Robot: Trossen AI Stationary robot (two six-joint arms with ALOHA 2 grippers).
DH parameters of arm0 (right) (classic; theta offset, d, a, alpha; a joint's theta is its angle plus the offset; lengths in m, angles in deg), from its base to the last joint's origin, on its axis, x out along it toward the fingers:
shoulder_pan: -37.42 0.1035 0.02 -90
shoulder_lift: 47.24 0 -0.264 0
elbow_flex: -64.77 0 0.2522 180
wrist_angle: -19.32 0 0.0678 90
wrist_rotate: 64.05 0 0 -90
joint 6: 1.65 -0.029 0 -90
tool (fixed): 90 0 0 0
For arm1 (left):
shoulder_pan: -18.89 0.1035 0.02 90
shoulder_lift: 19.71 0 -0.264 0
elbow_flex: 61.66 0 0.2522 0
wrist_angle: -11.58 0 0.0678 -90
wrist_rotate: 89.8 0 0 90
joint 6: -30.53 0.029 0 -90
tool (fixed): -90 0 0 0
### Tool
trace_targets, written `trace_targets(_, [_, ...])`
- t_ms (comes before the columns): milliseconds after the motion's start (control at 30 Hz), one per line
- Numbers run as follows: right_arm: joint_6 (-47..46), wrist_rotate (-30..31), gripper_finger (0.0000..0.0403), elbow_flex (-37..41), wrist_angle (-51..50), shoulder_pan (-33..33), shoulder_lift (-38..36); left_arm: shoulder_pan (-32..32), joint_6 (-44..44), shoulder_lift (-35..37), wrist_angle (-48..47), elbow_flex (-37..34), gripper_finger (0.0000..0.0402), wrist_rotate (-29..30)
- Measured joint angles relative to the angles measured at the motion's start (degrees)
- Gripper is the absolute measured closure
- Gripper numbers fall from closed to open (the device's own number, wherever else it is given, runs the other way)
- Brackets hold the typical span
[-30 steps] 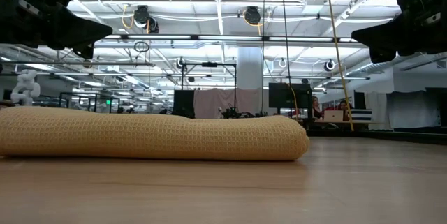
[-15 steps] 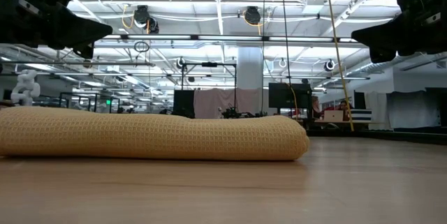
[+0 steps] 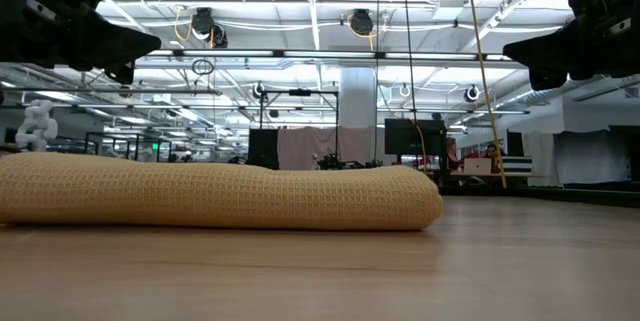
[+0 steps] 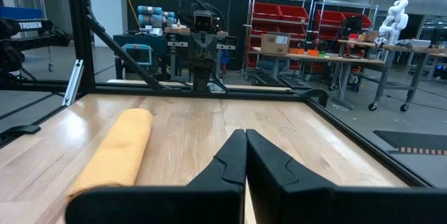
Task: Roll towel
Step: Return to Home Position
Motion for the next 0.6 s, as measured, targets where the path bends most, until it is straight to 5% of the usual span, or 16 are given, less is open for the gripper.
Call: trace_targets(600, [0.0, 0.0, 0.0403, 0.0, 0.0, 0.0, 0.0, 0.0, 0.0, 0.0, 0.0, 0.0, 0.0400, -0.4])
